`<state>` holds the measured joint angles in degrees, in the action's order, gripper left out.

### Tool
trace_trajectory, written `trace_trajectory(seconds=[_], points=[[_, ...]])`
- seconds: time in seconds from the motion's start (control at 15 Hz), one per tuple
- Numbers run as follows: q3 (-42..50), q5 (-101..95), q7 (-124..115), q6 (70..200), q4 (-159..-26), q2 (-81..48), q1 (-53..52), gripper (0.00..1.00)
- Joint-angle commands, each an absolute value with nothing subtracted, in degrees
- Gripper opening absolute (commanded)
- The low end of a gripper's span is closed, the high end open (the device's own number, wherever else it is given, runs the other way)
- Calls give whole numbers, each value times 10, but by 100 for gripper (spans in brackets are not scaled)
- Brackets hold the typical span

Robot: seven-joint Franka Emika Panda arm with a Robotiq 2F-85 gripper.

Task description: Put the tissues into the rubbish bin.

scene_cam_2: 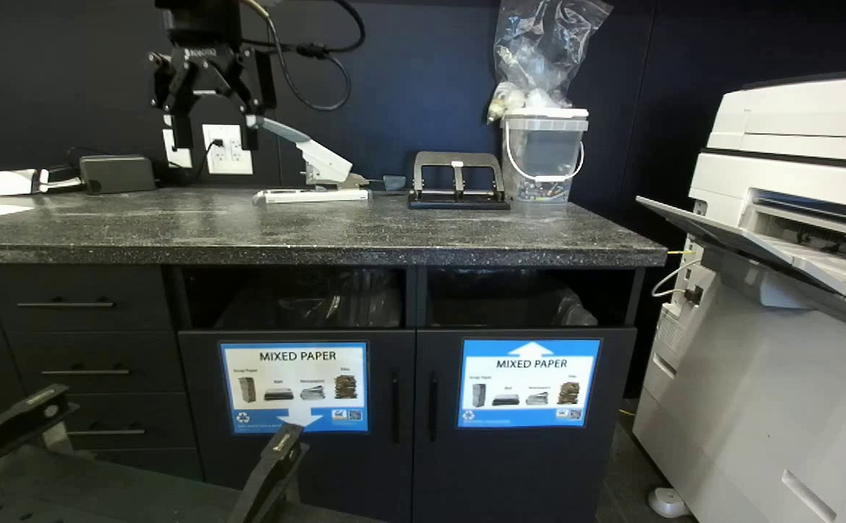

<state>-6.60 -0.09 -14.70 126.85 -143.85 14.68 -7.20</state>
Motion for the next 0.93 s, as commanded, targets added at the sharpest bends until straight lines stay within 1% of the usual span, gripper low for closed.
trace_trajectory(seconds=[0.0,0.2,0.53,0.6,0.67,0.87], points=[[-83,15,-143,1215,-1489,293,-80,100],[-79,29,-125,1148,-1500,391,-87,100],[-73,46,-130,1074,-1494,478,-73,100],[-72,51,-143,1067,-1491,487,-66,100],[-82,39,-131,1075,-1482,456,-67,100],[-83,40,-131,1070,-1484,464,-65,100]])
